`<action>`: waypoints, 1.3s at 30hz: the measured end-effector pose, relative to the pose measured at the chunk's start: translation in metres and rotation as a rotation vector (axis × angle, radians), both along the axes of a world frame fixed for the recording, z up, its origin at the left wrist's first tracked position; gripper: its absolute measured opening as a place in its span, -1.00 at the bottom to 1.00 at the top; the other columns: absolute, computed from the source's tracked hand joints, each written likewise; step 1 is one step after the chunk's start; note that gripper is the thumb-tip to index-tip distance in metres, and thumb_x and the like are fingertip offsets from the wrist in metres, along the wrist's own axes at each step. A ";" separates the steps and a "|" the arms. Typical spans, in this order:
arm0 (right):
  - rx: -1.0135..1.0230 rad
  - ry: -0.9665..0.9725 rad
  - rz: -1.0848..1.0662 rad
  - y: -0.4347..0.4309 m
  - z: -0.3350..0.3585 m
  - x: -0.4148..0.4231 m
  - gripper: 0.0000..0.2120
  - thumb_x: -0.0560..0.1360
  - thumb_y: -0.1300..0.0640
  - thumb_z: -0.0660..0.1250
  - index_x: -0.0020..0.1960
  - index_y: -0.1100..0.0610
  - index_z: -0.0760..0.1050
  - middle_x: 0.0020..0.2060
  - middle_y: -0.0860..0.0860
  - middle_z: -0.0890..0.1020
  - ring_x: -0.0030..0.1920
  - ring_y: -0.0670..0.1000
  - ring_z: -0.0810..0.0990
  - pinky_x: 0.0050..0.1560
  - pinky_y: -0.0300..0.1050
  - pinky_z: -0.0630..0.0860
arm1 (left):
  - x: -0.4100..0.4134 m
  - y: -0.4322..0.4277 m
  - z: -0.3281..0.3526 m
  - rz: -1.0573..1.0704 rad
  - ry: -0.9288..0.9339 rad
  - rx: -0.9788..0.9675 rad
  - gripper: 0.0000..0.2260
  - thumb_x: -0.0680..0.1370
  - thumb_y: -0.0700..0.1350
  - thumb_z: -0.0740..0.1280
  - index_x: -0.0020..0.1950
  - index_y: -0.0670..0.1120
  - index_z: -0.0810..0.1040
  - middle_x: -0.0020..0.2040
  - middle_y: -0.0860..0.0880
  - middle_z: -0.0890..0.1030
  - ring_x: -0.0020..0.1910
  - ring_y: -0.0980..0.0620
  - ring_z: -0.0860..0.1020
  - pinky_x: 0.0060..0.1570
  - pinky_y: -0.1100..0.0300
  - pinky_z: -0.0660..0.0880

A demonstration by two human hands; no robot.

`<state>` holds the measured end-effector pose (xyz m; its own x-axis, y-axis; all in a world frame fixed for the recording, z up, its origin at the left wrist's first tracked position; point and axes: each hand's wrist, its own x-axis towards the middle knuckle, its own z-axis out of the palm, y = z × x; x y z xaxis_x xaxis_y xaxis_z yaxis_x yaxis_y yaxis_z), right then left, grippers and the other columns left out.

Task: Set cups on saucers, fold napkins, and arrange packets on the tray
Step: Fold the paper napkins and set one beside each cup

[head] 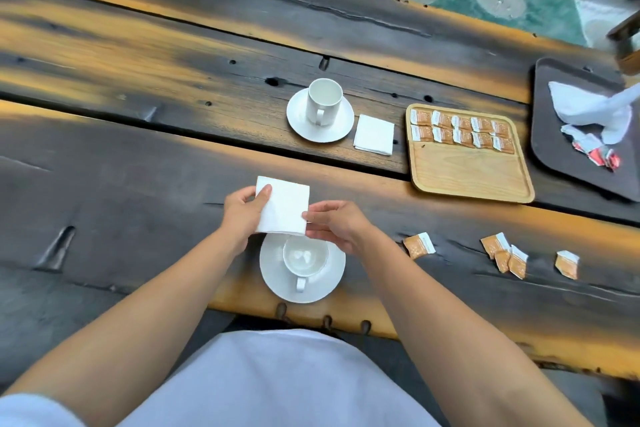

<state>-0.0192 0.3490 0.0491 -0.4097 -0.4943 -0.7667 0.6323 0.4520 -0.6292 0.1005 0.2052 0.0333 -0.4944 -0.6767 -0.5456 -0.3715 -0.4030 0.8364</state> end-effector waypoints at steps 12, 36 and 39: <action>-0.050 0.038 0.042 0.066 0.041 0.063 -0.70 0.35 0.46 0.50 0.07 0.40 0.55 -0.22 0.23 0.70 -0.27 0.14 0.73 -0.22 -0.10 0.69 | 0.074 0.075 0.024 0.017 -0.032 -0.075 -0.85 0.55 -0.03 0.42 0.04 -0.08 0.63 -0.06 -0.06 0.70 -0.20 0.00 0.65 -0.44 0.18 0.59; 0.293 0.220 0.023 -0.029 -0.006 0.170 -0.84 0.39 0.42 0.47 -0.14 0.22 0.56 -0.22 0.15 0.66 -0.30 0.11 0.69 0.01 0.05 0.68 | 0.172 -0.036 -0.023 -0.217 -0.215 0.110 -0.91 0.54 -0.11 0.44 0.01 -0.06 0.61 0.03 -0.04 0.68 -0.09 0.02 0.68 -0.36 0.25 0.60; 0.362 0.233 -0.023 -0.044 -0.017 0.175 -0.83 0.42 0.40 0.45 -0.17 0.18 0.54 -0.29 0.10 0.64 -0.38 0.05 0.65 -0.02 0.01 0.68 | 0.169 -0.050 -0.032 -0.271 -0.258 0.135 -0.85 0.56 -0.13 0.41 0.11 -0.11 0.58 0.03 -0.08 0.69 -0.21 0.00 0.72 -0.38 0.24 0.61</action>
<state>0.1559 0.3051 0.0322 -0.6004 -0.1989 -0.7746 0.5045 0.6573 -0.5599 0.2693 0.1550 0.0013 -0.4801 -0.4538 -0.7507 -0.6709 -0.3614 0.6475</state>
